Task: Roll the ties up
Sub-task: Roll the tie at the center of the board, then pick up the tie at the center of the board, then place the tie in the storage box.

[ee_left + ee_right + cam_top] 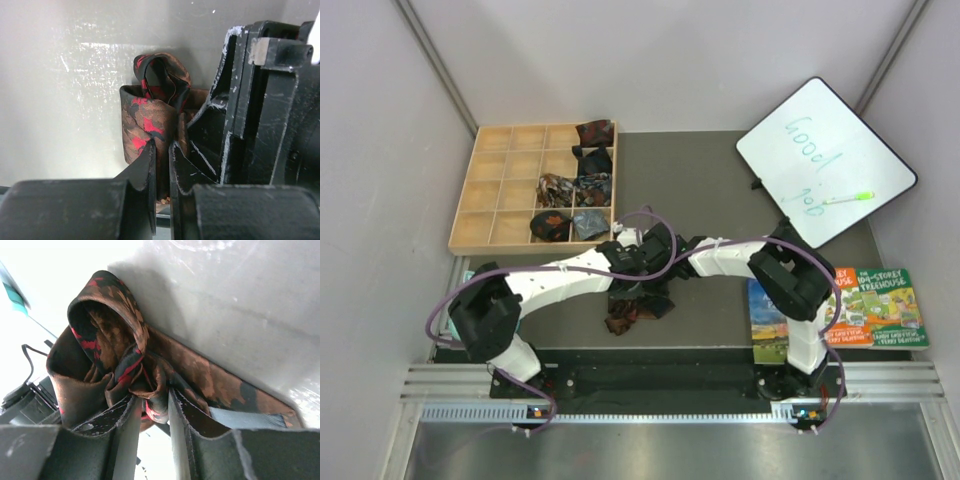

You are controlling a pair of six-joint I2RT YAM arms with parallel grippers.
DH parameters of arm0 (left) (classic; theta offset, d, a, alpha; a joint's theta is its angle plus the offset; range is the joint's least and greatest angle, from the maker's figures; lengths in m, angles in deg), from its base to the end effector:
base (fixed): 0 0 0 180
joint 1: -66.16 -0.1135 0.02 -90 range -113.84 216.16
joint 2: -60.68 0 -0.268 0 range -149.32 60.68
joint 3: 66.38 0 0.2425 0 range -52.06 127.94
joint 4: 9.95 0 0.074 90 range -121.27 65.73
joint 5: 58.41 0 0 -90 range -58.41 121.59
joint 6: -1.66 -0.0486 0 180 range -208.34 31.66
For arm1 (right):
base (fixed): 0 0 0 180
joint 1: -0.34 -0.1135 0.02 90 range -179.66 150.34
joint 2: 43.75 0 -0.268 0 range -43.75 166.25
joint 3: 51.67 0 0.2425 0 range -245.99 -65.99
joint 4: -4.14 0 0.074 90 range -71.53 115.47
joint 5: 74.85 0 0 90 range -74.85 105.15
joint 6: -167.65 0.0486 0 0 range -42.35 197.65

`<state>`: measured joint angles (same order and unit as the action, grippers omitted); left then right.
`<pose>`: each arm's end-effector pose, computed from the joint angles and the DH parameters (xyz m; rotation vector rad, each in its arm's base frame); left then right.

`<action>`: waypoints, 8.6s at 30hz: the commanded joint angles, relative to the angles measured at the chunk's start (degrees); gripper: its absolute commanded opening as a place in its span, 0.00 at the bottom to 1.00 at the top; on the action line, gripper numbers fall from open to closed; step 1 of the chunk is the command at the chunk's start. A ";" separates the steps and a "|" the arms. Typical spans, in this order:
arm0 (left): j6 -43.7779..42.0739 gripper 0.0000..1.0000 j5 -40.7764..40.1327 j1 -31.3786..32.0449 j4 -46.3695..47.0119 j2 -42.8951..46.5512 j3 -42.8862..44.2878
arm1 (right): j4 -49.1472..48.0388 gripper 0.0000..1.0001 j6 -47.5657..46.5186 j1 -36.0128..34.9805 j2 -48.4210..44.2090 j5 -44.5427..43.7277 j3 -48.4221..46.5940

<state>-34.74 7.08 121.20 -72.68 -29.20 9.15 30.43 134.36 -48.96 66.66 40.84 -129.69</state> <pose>0.1774 -0.2186 0.2062 -0.0320 2.6644 0.0925 0.2315 0.3014 0.1341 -0.0024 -2.9318 -1.0566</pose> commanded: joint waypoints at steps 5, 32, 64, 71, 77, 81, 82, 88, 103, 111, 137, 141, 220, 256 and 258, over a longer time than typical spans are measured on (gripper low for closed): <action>3.96 0.01 -3.52 4.98 -4.94 -6.52 5.31 | 8.59 0.36 -6.34 3.77 -7.22 -2.31 3.32; 5.72 0.00 -9.85 10.25 -15.05 -16.11 18.06 | 17.74 0.50 -19.79 24.42 -26.83 3.05 19.48; 5.99 0.00 -17.85 20.19 -37.91 -48.98 53.57 | 25.21 0.48 -12.50 39.19 -51.96 -10.76 25.91; 6.07 0.47 -17.41 20.36 -37.91 -47.85 53.40 | 22.50 0.52 -12.50 39.10 -52.75 -6.63 27.75; 6.78 0.82 -18.99 20.28 -37.99 -40.82 52.26 | 14.76 0.51 -8.28 39.10 -53.19 0.67 33.99; 6.43 0.86 -18.64 19.49 -37.91 -35.81 50.86 | 12.38 0.52 -6.79 38.05 -53.28 1.73 35.84; 6.51 0.87 -18.64 18.70 -37.82 -34.40 50.15 | 11.77 0.52 -6.61 37.70 -53.28 1.64 36.19; 0.82 0.92 -12.00 11.50 -24.22 -18.24 35.41 | 7.56 0.52 -3.54 32.43 -51.62 -0.11 37.16; -10.72 0.96 29.42 -8.72 30.63 16.13 -14.87 | -4.05 0.50 -1.43 23.46 -41.25 -3.10 38.30; -15.53 0.97 37.25 -11.01 43.73 20.63 -22.01 | -3.97 0.43 -1.69 22.76 -40.27 -4.07 38.57; -17.75 0.99 48.68 -10.93 63.87 9.91 -29.04 | -15.74 0.38 4.28 16.69 -23.76 -2.40 31.36; -15.20 0.99 48.68 -10.40 65.98 8.68 -30.18 | -18.55 0.36 6.39 14.85 -21.29 -2.05 30.92; -25.56 0.00 -8.01 -26.88 3.05 19.05 9.10 | 4.30 0.79 -2.66 24.17 -49.68 -14.26 31.44; -30.58 0.00 -14.40 -58.30 19.15 -39.20 49.59 | -15.31 0.77 -14.34 14.85 -37.11 -13.04 39.00; -31.54 0.00 -16.43 -58.39 16.94 -41.06 51.20 | -15.31 0.77 -14.34 14.93 -36.85 -13.04 38.83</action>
<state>-63.98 -3.09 63.43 -54.95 -67.06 54.11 16.03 121.57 -33.68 28.80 27.36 -91.73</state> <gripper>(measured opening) 0.274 0.770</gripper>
